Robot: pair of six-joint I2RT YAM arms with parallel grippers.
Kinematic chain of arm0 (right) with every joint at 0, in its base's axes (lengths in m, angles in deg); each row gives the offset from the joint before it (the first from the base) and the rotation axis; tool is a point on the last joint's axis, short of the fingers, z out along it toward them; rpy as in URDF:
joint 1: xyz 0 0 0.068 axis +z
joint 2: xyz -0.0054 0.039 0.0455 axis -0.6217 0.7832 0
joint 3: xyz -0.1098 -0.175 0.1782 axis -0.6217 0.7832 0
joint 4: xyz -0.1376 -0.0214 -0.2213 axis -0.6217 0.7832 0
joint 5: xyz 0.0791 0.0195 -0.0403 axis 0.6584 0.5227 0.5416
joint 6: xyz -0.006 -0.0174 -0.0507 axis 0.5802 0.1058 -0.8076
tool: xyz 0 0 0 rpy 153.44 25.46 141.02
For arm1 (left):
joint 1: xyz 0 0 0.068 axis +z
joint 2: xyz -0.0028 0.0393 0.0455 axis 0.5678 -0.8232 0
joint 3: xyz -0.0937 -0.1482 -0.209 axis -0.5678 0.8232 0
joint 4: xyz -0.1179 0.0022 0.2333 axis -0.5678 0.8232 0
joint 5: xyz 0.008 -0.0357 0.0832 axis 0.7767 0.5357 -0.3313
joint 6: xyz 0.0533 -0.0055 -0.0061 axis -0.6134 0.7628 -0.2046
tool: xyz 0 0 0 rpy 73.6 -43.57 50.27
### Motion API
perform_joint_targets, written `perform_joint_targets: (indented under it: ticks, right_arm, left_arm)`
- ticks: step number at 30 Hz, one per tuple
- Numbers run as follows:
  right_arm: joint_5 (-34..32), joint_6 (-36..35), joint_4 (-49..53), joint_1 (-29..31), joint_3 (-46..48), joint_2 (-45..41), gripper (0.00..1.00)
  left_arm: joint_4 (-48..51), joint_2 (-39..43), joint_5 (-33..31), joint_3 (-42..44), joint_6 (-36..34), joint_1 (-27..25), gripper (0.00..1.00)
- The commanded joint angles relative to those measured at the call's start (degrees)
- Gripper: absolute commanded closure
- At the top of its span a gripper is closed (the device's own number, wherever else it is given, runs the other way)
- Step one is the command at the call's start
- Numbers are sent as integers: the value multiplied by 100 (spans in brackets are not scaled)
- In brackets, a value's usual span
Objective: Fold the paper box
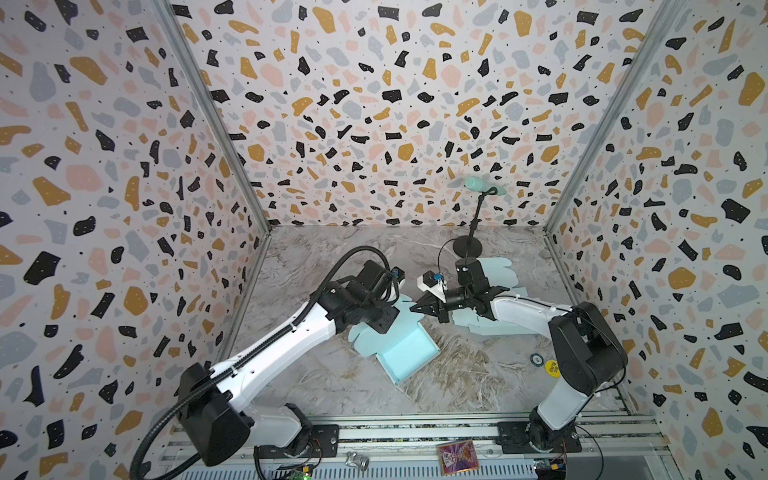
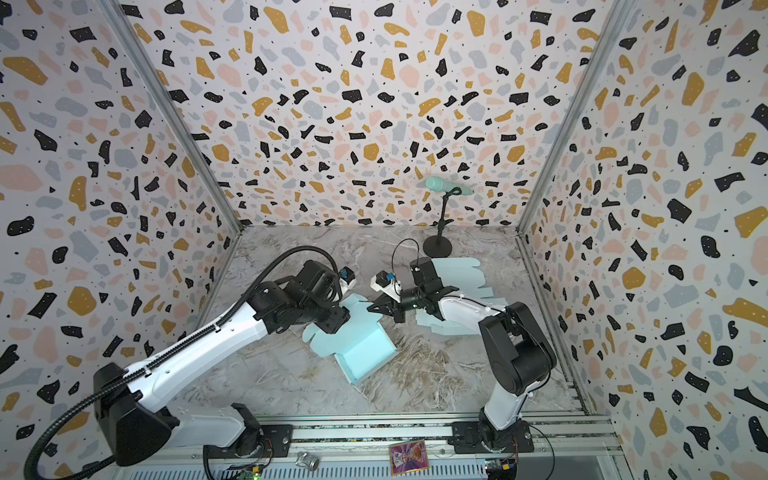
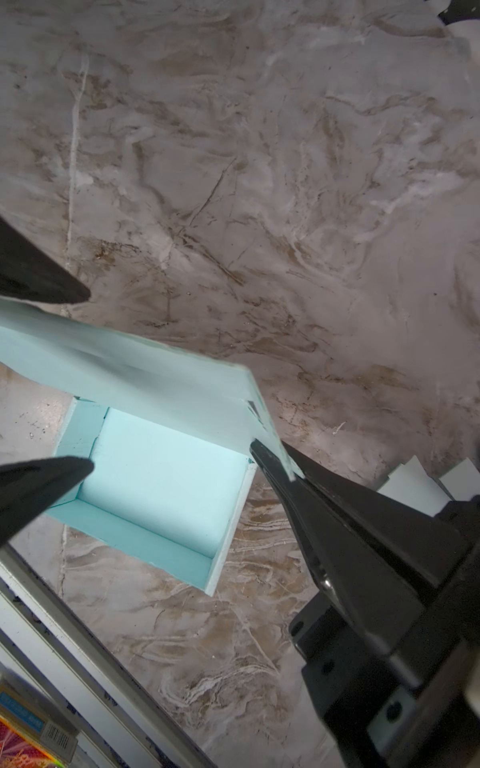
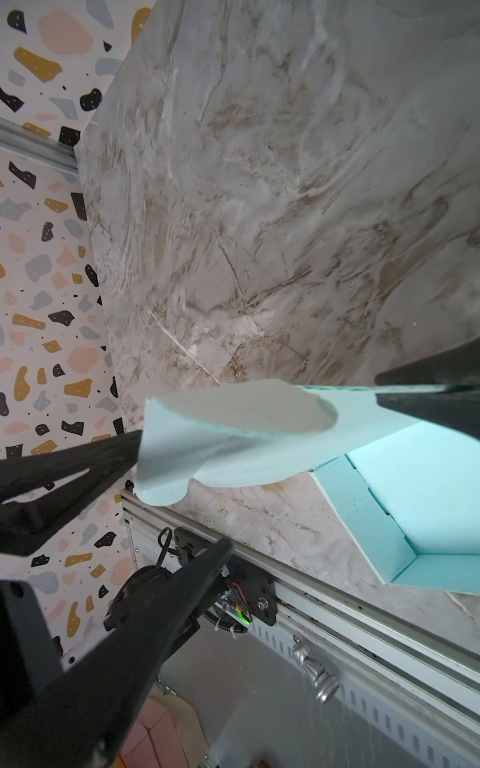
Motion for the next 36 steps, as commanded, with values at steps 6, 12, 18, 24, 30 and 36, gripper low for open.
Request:
perform_joint_targets:
  ticks: [6,12,18,24,30,36]
  right_arm:
    - [53,1347,-1762,-362,1142,-587,96]
    - [-4,2195,-2748,-692,1785,-906,96]
    - [-106,2283,-2582,-859,1829,-1029,96]
    - [-33,2056,-2152,-961,1647,-925,96]
    - [-70,1965,-1970,-984,1443,-719,96]
    - [-175,1929,-1934,-1014,1455,-652,95]
  left_arm:
    - [-2726,1318,1268,1816,694,958,14]
    - [-4518,1497,2069,2887,1296,1153,12]
    - [-5554,1369,1995,3283,1719,1153,8]
    - [-6652,1222,1618,3921,2134,1459,9]
    - [-7668,855,1991,4243,2165,1730,9]
    - [-8299,375,1928,4513,2129,1750,9]
